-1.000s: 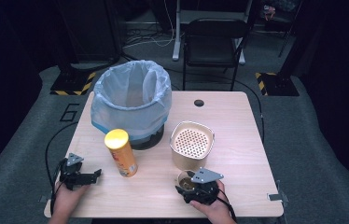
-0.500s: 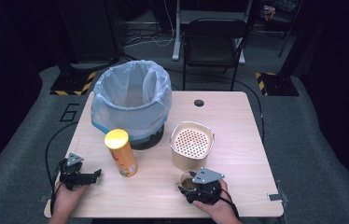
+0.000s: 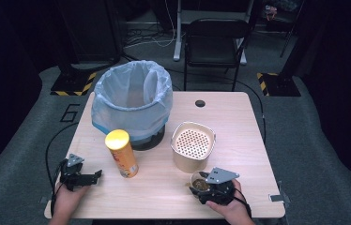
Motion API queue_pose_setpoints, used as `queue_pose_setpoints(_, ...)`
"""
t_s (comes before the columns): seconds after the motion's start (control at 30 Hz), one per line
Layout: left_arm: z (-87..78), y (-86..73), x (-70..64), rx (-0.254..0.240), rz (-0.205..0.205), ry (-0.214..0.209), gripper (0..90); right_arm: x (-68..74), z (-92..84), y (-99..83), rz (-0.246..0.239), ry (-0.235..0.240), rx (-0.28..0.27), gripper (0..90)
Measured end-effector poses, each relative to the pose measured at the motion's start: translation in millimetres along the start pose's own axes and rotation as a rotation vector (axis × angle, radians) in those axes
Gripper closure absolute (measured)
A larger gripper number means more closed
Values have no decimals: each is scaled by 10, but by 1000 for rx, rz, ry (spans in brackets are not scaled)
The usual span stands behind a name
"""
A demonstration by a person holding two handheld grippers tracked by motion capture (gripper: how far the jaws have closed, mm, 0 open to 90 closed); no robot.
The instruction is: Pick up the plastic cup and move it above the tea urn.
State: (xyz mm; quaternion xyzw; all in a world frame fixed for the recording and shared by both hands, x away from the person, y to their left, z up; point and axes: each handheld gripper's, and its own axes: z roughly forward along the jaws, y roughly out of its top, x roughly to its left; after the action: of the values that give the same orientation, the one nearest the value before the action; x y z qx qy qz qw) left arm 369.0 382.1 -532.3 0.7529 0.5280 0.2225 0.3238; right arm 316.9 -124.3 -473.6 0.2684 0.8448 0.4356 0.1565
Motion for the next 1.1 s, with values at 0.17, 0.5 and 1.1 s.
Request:
queue_pose_setpoints(0.17, -9, 4, 3, 12, 3, -4, 7, -190, -195, -35, 3, -25, -34, 336)
queue_pose_setpoints(0.5, -9, 4, 4, 12, 3, -4, 7, -516, -326, -69, 32, -81, -31, 337)
queue_pose_setpoints(1.1, -9, 4, 3, 11, 2, -4, 7, -1123, -371, -377, 174, -191, -62, 293)
